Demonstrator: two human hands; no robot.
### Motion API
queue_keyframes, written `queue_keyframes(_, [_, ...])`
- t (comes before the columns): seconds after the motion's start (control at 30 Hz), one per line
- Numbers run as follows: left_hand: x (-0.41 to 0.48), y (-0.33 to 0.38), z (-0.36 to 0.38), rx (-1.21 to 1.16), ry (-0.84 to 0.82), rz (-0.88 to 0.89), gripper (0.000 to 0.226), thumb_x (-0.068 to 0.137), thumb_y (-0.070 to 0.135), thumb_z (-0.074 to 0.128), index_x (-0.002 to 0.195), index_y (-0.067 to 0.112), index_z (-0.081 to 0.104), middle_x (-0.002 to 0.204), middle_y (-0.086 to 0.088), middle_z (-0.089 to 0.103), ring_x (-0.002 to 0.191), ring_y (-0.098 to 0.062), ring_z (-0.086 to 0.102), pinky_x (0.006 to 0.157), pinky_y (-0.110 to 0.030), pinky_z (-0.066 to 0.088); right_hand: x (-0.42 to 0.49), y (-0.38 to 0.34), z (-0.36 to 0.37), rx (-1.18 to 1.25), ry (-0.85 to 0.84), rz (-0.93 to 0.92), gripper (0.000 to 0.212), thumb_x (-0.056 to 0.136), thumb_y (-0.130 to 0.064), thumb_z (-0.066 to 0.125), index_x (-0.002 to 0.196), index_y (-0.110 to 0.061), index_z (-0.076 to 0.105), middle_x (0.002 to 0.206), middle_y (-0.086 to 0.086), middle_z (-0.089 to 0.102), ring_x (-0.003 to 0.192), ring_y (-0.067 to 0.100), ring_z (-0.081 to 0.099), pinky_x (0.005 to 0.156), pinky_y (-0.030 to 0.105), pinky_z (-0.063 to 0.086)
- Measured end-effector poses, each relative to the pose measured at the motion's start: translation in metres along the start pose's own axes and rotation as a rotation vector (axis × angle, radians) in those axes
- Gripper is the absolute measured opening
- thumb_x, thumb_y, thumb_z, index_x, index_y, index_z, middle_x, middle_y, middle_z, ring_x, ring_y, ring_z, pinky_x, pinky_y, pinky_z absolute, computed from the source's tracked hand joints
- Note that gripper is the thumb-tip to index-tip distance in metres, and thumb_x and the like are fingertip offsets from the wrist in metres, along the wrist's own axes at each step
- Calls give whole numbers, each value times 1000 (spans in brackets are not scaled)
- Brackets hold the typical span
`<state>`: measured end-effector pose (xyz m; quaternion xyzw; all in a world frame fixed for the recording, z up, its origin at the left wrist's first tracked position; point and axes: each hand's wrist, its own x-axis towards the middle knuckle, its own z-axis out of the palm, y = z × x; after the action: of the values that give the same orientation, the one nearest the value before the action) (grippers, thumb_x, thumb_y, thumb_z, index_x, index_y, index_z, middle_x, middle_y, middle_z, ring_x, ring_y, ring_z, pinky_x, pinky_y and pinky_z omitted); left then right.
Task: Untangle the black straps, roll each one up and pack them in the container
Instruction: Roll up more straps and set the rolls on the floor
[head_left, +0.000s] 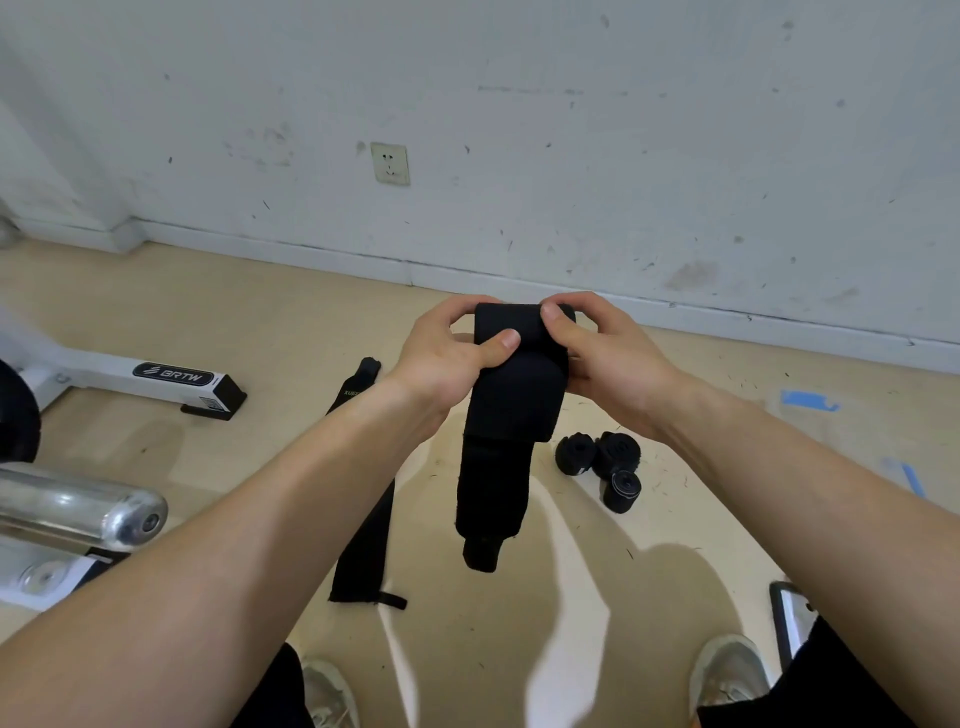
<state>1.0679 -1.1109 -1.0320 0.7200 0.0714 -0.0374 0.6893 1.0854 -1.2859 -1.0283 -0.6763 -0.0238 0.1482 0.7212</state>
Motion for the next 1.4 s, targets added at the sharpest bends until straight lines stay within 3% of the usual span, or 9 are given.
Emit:
queue_keyframes(0.17, [0,-2,1,61,11,24,33,90,12,78,120,21,66,96,-13,78,91,-31,77,93,-47,60,1,2,0,-46,41,-82,14,101,-15,61,115,-18,61,81,12,68,70,23,68,65,34,57])
queue_keyframes(0.3, [0,-1,0,18,-49,-29,35,92,15,76,123,8,64,101,-14,79,95,-28,77,98,-43,59,0,2,-1,-2,31,-93,16,101,-8,60,113,-18,60,82,12,66,67,23,66,61,33,55])
queue_keyframes(0.47, [-3,0,6,-44,-93,-44,34,96,15,72,127,8,61,109,-17,77,99,-30,76,96,-45,59,0,0,-4,-34,42,-107,19,100,-4,59,115,-17,59,79,6,66,61,17,66,57,29,54])
queue_keyframes(0.63, [-4,5,10,-120,-79,-86,36,98,37,68,121,8,66,109,-9,76,95,-22,77,78,-31,61,-1,1,-7,-73,23,-139,22,98,-1,61,113,-18,60,89,14,68,75,25,68,69,36,58])
queue_keyframes(0.77, [-1,2,7,-67,-30,-37,28,96,27,72,121,14,68,114,-14,75,99,-31,76,92,-47,61,0,3,-5,-24,41,-101,27,95,-6,68,117,-20,61,96,14,72,85,28,73,82,42,62])
queue_keyframes(0.9, [0,3,3,-32,11,9,27,95,18,74,121,17,67,104,-19,77,97,-34,76,94,-51,60,-1,0,-3,60,-1,3,35,96,-13,69,129,-16,58,110,13,74,94,27,76,71,31,61])
queue_keyframes(1.17, [-1,1,1,152,59,154,30,92,13,76,117,26,65,108,-14,73,97,-25,73,84,-39,63,0,-2,1,86,-31,20,27,100,-32,62,118,-13,67,100,3,74,91,22,75,71,31,59])
queue_keyframes(1.3, [2,0,-1,67,2,33,34,92,12,76,123,16,64,107,-17,76,96,-29,76,88,-41,62,1,0,0,100,29,3,10,100,-19,63,109,-18,68,103,8,72,86,24,72,70,33,59])
queue_keyframes(1.4, [3,2,-6,-66,-101,-94,35,93,9,74,126,1,63,114,-17,75,98,-26,77,84,-31,62,1,2,1,95,58,0,14,98,-11,65,109,-20,68,104,11,72,84,26,72,70,35,59])
